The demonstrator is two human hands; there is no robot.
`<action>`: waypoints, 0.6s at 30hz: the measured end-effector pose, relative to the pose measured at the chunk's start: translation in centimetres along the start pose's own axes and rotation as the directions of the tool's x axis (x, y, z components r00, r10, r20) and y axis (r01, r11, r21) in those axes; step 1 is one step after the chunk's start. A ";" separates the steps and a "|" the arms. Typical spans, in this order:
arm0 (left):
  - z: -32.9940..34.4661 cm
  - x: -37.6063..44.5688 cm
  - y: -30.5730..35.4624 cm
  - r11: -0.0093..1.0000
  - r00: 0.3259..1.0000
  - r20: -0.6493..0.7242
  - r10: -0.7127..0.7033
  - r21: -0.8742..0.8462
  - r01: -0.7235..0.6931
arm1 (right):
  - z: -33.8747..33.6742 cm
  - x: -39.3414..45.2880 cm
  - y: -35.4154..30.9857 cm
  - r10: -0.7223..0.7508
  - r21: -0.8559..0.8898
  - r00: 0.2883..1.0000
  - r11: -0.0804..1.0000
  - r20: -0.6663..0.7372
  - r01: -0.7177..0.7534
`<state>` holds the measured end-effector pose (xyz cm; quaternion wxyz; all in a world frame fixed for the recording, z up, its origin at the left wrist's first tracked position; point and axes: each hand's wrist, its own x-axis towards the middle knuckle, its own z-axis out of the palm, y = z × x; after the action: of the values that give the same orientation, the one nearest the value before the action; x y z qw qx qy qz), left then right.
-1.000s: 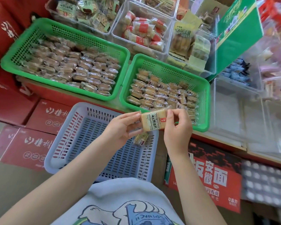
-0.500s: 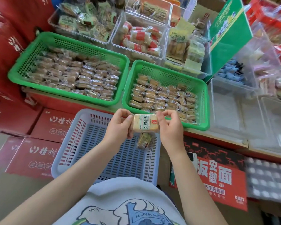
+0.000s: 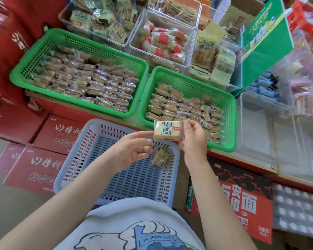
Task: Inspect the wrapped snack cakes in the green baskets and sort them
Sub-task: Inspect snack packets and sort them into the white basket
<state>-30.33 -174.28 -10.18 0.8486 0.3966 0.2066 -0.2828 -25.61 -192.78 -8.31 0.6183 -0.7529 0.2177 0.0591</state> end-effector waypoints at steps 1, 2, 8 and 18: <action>0.2 0.2 0.0 1.000 0.999 -0.033 -0.007 0.012 0.007 | 0.0 0.2 -0.1 -0.014 0.004 1.000 1.000 0.014 0.014; 0.4 0.4 0.1 1.000 0.999 -0.051 -0.007 0.016 0.008 | 0.0 0.3 -0.2 -0.026 0.015 0.999 1.000 0.029 0.026; 0.5 2.0 0.7 0.998 1.000 0.010 -0.006 0.059 0.005 | 0.1 1.4 -0.5 -0.056 0.039 0.997 0.998 0.052 0.054; 0.5 5.1 2.5 0.973 1.000 0.021 0.002 0.232 -0.006 | 0.7 5.3 0.2 0.018 0.049 0.995 0.999 0.095 -0.023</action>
<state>-24.79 -174.93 -11.44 0.7991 0.4905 0.1628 -0.3073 -20.79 -193.48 -10.52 0.6459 -0.7313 0.1972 0.0957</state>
